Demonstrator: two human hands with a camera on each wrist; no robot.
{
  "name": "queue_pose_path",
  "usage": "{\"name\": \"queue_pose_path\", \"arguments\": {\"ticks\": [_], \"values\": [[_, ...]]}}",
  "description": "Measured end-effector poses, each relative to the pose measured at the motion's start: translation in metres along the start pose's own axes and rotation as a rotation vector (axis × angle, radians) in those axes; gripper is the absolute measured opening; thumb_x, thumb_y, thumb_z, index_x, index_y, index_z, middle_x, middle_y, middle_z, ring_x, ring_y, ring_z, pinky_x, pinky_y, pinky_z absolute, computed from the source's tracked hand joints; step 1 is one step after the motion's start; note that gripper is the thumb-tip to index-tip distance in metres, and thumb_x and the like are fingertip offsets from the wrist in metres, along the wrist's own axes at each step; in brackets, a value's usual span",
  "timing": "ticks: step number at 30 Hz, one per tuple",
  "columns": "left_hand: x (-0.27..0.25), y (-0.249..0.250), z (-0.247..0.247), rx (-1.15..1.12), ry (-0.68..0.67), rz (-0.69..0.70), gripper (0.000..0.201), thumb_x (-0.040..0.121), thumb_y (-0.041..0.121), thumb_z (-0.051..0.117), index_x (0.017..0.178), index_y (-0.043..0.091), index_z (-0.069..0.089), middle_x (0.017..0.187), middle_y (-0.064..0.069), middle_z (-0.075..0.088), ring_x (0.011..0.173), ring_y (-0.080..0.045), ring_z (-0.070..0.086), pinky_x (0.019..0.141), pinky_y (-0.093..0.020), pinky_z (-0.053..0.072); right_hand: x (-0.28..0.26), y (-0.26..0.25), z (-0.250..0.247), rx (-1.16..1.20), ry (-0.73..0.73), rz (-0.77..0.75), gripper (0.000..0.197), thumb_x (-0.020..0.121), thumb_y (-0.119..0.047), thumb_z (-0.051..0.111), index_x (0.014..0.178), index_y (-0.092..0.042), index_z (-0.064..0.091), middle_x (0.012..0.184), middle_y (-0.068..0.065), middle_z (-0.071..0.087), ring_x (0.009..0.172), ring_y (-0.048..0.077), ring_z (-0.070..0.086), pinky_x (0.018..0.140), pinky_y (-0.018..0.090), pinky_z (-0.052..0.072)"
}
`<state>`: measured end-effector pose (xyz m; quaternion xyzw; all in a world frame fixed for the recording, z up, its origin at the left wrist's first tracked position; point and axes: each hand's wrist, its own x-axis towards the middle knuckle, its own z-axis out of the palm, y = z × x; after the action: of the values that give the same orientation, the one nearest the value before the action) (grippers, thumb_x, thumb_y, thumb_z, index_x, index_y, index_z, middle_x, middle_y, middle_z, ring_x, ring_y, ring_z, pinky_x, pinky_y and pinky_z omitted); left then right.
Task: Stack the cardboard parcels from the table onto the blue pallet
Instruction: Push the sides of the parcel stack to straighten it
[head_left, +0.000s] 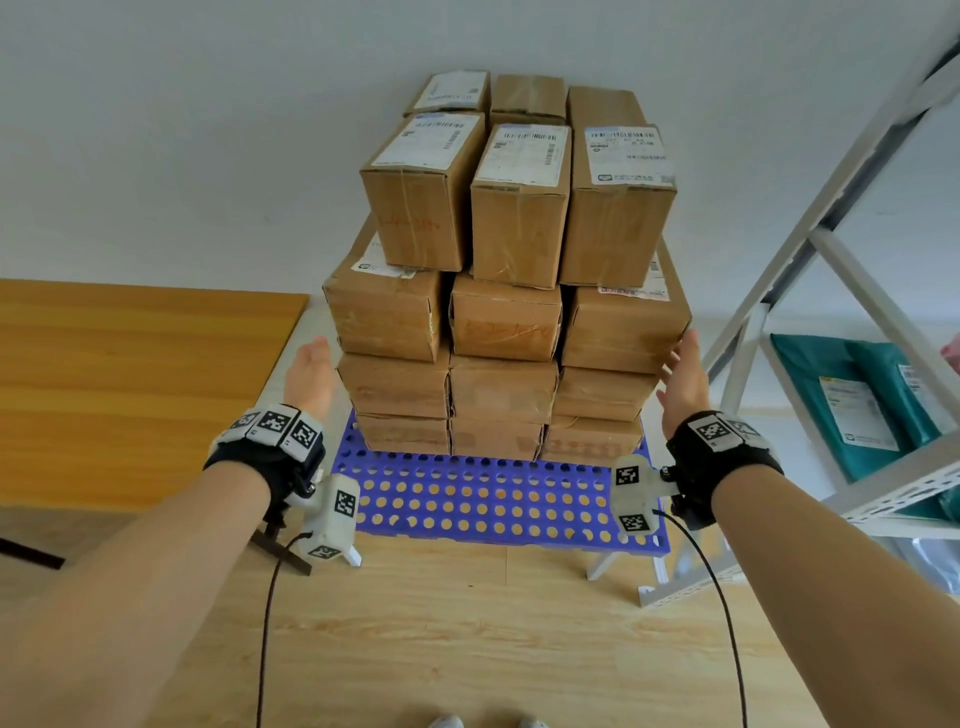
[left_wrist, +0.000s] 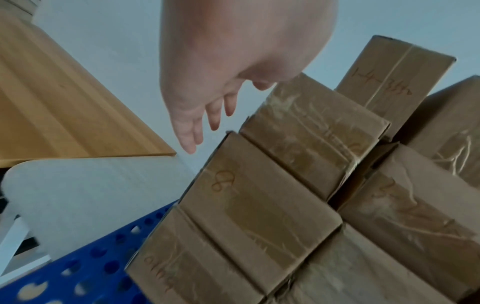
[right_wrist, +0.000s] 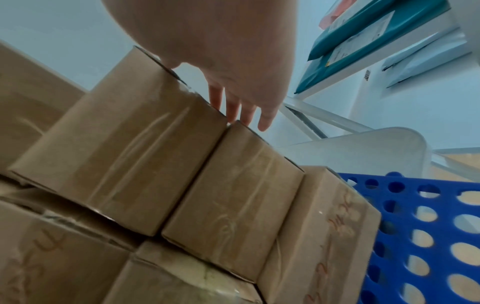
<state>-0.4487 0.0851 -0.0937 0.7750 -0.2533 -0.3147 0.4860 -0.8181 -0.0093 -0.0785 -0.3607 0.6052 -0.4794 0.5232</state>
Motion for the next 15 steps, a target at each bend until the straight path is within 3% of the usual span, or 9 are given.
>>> {"name": "queue_pose_path", "arguments": {"ticks": [3,5,6,7,8,9,12,15], "values": [[0.006,0.02,-0.003,-0.069,-0.053,0.018,0.066,0.094,0.06,0.027,0.146,0.021,0.032,0.15,-0.002,0.035,0.136,-0.026,0.035,0.113,-0.048,0.028,0.0,-0.014,0.001,0.037,0.019,-0.049,0.059,0.095,-0.059,0.028,0.139,-0.023,0.043,0.133,-0.005,0.05,0.126,0.014,0.045,0.107,0.032,0.03],[0.008,0.033,-0.004,-0.114,-0.116,0.024,0.059,0.094,0.06,0.027,0.14,0.025,0.041,0.14,0.0,0.046,0.126,-0.022,0.045,0.105,-0.044,0.037,0.0,-0.024,0.002,0.041,0.002,-0.07,0.063,0.092,-0.062,0.031,0.14,-0.023,0.043,0.137,-0.004,0.048,0.127,0.015,0.044,0.113,0.037,0.028],[0.01,0.037,-0.002,-0.13,-0.142,0.029,0.05,0.094,0.061,0.029,0.125,0.029,0.052,0.12,0.002,0.057,0.106,-0.019,0.054,0.09,-0.039,0.045,0.001,-0.027,0.002,0.046,-0.008,-0.073,0.063,0.092,-0.062,0.034,0.14,-0.022,0.042,0.134,-0.004,0.049,0.126,0.015,0.045,0.112,0.037,0.03],[0.01,0.042,-0.001,-0.123,-0.147,0.032,0.039,0.092,0.062,0.031,0.101,0.034,0.056,0.093,0.007,0.056,0.081,-0.013,0.052,0.071,-0.033,0.042,0.001,-0.031,0.003,0.05,-0.013,-0.075,0.062,0.091,-0.061,0.038,0.139,-0.021,0.042,0.129,-0.004,0.05,0.124,0.015,0.047,0.111,0.036,0.032],[0.01,0.045,-0.001,-0.123,-0.142,0.041,0.033,0.09,0.065,0.033,0.081,0.037,0.049,0.076,0.011,0.044,0.066,-0.009,0.042,0.059,-0.029,0.034,0.003,-0.033,0.004,0.041,-0.014,-0.074,0.06,0.091,-0.058,0.043,0.137,-0.021,0.043,0.123,-0.005,0.051,0.12,0.015,0.048,0.109,0.036,0.035],[0.01,0.049,0.0,-0.14,-0.133,0.036,0.034,0.087,0.066,0.036,0.07,0.037,0.04,0.069,0.012,0.036,0.06,-0.007,0.034,0.055,-0.028,0.029,0.004,-0.035,0.005,0.027,-0.016,-0.077,0.054,0.091,-0.055,0.046,0.133,-0.022,0.046,0.117,-0.007,0.052,0.117,0.015,0.049,0.107,0.036,0.037],[0.015,0.052,0.004,-0.192,-0.129,0.037,0.035,0.086,0.062,0.041,0.066,0.034,0.033,0.067,0.011,0.032,0.057,-0.007,0.029,0.054,-0.026,0.025,0.008,-0.035,0.006,0.009,-0.012,-0.084,0.03,0.092,-0.041,0.051,0.116,-0.024,0.05,0.105,-0.01,0.055,0.113,0.016,0.052,0.104,0.038,0.041],[0.015,0.05,0.007,-0.175,-0.13,0.047,0.035,0.088,0.06,0.043,0.067,0.033,0.033,0.069,0.009,0.033,0.06,-0.007,0.031,0.059,-0.026,0.029,0.01,-0.034,0.007,0.005,-0.009,-0.078,0.027,0.091,-0.038,0.05,0.114,-0.025,0.051,0.104,-0.009,0.056,0.113,0.018,0.054,0.103,0.04,0.042]]}}
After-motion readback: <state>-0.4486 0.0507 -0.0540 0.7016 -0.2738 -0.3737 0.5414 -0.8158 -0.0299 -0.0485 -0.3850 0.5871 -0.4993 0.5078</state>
